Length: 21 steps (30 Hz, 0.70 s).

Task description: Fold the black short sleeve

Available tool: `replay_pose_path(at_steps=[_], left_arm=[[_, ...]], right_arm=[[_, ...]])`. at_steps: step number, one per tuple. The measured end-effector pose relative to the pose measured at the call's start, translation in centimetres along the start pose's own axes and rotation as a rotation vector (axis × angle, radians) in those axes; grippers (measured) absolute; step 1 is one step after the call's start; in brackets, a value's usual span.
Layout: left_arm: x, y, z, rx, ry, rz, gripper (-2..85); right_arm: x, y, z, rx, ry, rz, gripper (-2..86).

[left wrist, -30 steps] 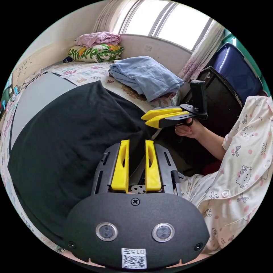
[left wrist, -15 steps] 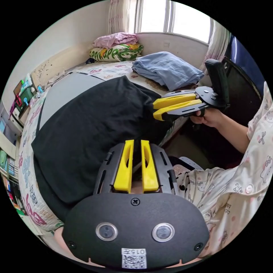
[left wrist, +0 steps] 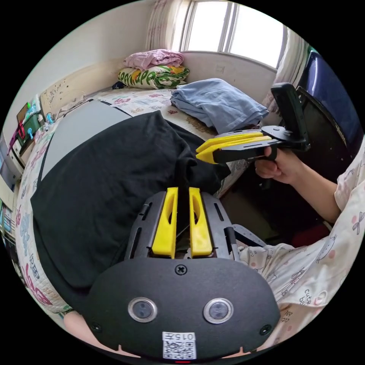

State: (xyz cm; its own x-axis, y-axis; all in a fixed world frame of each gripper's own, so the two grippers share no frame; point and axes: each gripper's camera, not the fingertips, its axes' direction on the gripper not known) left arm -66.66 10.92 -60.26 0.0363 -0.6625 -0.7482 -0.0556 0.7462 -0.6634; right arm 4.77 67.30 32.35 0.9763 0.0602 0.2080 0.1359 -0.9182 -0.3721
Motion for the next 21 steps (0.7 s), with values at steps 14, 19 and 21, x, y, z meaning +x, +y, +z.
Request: replay_pose_path(at_steps=[14,19,21], left_arm=[[-0.5,0.2,-4.4,0.037,0.001,0.0,0.9],[0.2,-0.5,-4.9,0.032,-0.024,0.043,0.6],[0.7,-0.8,-5.4,0.05,-0.042,0.074,0.6]], right_arm=[[1.8,-12.4,-1.1,-0.085,-0.195,0.362,5.8],[3.9,-14.8,-4.0,0.065,-0.382,0.553,2.3],[4.3,-15.5,-4.7,0.053,-0.386,0.593,1.6]])
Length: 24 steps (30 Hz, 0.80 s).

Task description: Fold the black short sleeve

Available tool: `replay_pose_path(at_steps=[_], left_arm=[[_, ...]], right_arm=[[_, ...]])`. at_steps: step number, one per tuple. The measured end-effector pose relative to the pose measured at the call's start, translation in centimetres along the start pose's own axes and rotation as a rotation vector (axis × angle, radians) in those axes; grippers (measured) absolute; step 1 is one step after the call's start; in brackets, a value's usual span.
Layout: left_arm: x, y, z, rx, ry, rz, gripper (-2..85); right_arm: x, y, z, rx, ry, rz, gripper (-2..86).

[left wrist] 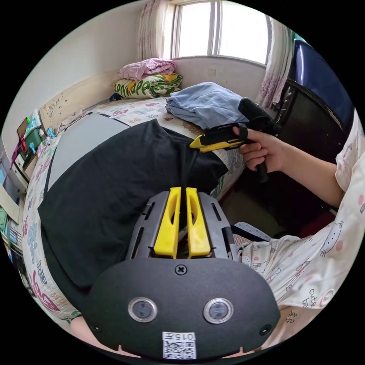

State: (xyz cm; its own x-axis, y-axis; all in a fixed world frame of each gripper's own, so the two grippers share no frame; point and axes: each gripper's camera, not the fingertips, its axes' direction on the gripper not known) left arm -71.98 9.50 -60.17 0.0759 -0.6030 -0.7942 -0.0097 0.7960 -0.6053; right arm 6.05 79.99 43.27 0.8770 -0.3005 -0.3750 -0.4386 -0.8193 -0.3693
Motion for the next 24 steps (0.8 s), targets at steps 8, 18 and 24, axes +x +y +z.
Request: replay_pose_path(at_steps=[8,18,24], left_arm=[[0.7,-2.1,2.9,-0.076,0.0,0.062,0.3],[0.4,-3.3,5.2,-0.098,-0.012,0.068,0.4],[-1.6,-3.6,6.6,-0.069,0.03,0.034,0.5]], right_arm=[[-6.9,-1.8,3.6,-0.062,0.238,-0.055,0.6],[-12.9,-2.5,6.0,-0.111,0.245,-0.056,0.3],[-17.1,-3.0,5.9,-0.171,0.388,-0.107,0.1]])
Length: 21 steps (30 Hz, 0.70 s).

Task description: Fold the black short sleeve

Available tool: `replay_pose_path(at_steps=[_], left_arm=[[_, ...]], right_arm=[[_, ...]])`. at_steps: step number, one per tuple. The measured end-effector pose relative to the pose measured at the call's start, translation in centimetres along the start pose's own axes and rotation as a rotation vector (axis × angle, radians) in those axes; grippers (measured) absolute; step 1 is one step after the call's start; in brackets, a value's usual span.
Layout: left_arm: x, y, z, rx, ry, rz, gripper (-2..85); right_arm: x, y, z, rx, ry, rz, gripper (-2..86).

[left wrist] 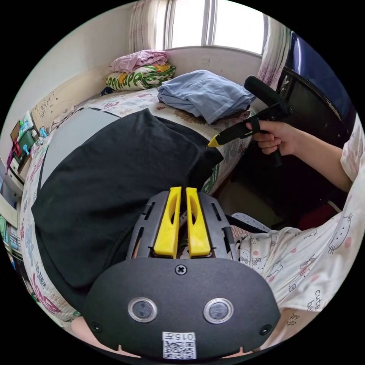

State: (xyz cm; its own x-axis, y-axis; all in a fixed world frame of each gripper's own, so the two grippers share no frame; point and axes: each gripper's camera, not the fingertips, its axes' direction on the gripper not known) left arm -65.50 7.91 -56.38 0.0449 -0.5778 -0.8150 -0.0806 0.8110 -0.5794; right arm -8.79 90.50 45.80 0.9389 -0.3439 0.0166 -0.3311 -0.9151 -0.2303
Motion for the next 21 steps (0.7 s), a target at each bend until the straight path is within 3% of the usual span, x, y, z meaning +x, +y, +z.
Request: replay_pose_path(at_steps=[4,7,16,21], left_arm=[[-0.9,-0.7,1.9,-0.003,0.002,-0.004,0.7],[-1.3,-1.1,3.0,0.002,-0.004,-0.003,0.8],[-3.7,-2.6,8.6,-0.022,0.01,0.019,4.5],[-7.3,-4.3,9.9,-0.05,0.181,0.055,5.6]], right_arm=[[-2.0,-1.6,-1.5,0.103,-0.149,0.001,2.5],[-5.5,-3.3,1.0,0.072,-0.078,-0.028,5.7],[-6.1,-3.7,2.2,0.045,-0.075,0.055,0.1],[-5.7,-1.9,-1.3,0.082,0.005,0.07,1.7]])
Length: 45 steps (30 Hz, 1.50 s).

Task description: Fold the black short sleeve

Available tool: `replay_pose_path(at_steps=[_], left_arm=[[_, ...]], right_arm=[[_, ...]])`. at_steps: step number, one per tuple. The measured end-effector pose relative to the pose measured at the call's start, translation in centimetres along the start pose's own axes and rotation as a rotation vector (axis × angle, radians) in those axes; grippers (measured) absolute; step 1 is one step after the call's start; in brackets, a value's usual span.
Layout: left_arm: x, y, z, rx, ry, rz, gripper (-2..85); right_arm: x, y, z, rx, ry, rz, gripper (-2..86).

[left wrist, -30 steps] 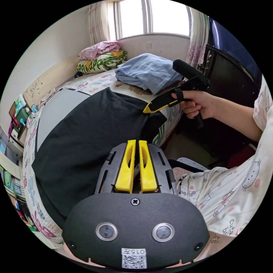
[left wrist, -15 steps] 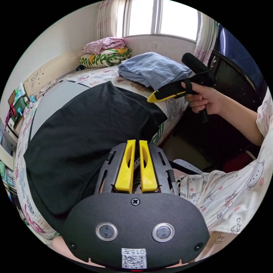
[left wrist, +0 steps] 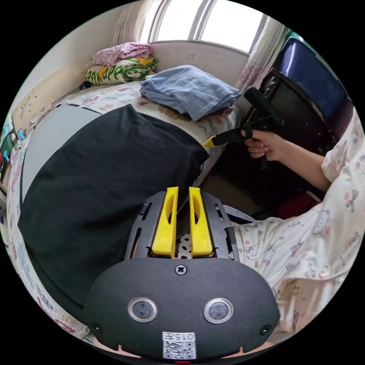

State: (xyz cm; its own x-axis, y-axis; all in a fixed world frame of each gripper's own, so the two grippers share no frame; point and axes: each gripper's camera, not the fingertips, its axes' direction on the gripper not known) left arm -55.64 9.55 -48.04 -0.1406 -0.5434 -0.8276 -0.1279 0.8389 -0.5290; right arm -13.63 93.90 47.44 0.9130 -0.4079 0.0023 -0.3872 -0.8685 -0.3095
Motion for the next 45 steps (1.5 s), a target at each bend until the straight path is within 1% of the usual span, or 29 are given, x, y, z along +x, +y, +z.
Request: replay_pose_path(at_steps=[1,2,3,5,8,9,12,14,17,20,23,24,26,29,33,36,40,43,45], left_arm=[[-1.0,-0.7,-1.1,0.023,0.051,0.019,5.6],[-2.2,-1.7,-2.6,0.069,0.072,0.03,5.6],[-2.8,-2.3,-3.3,0.093,0.066,0.032,5.6],[-6.0,-5.5,-5.6,0.171,-0.015,0.001,5.8],[-10.4,-10.8,-4.9,0.187,-0.108,-0.037,7.3],[-11.3,-11.9,-4.3,0.183,-0.113,-0.049,7.4],[-15.9,-17.6,-0.2,0.181,-0.032,-0.088,7.9],[-19.3,-22.4,4.0,0.137,-0.02,-0.131,8.4],[-22.5,-27.4,9.8,0.087,-0.004,-0.184,8.7],[-23.4,-31.8,15.8,0.008,-0.038,-0.171,9.0],[-23.5,-35.1,21.4,-0.041,-0.065,-0.16,8.8],[-23.6,-35.6,22.5,-0.056,-0.074,-0.164,8.7],[-24.3,-37.2,27.1,-0.149,-0.12,-0.199,8.2],[-25.0,-37.4,31.5,-0.242,-0.181,-0.217,6.1],[-25.4,-35.9,33.8,-0.252,-0.177,-0.207,2.5],[-26.2,-34.3,33.4,-0.202,-0.193,-0.215,1.3],[-27.8,-32.3,29.1,-0.002,-0.194,-0.28,0.7],[-28.2,-31.6,24.5,0.13,-0.216,-0.268,0.6],[-28.6,-30.8,21.8,0.206,-0.198,-0.268,0.5]], right_arm=[[0.3,0.5,-1.2,0.037,0.024,0.001,3.4],[0.8,0.9,-2.3,0.068,0.048,0.012,5.9],[1.1,1.1,-2.6,0.077,0.055,0.02,6.6],[2.4,1.2,-3.2,0.077,0.043,0.044,8.3],[3.7,1.1,-3.0,0.084,-0.021,0.057,9.0],[4.0,1.0,-2.8,0.083,-0.034,0.061,9.1],[6.3,0.7,-1.8,0.059,-0.118,0.099,9.3],[7.7,0.6,-1.8,0.071,-0.187,0.105,9.2],[9.2,0.4,-2.5,0.083,-0.227,0.105,7.3],[11.1,0.6,-3.5,0.109,-0.301,0.095,3.1],[13.0,1.3,-4.6,0.139,-0.358,0.082,1.2],[13.4,1.4,-4.8,0.14,-0.354,0.082,1.0],[14.8,2.1,-5.6,0.151,-0.337,0.075,0.4],[17.5,3.2,-6.8,0.191,-0.362,0.082,0.1],[20.3,3.8,-8.0,0.217,-0.363,0.057,0.0],[22.3,3.9,-9.4,0.264,-0.339,0.02,-0.1],[25.7,3.8,-13.0,0.386,-0.252,-0.017,-0.1],[28.5,3.6,-16.0,0.501,-0.202,-0.055,-0.1],[30.2,3.6,-17.8,0.57,-0.176,-0.071,-0.1]])
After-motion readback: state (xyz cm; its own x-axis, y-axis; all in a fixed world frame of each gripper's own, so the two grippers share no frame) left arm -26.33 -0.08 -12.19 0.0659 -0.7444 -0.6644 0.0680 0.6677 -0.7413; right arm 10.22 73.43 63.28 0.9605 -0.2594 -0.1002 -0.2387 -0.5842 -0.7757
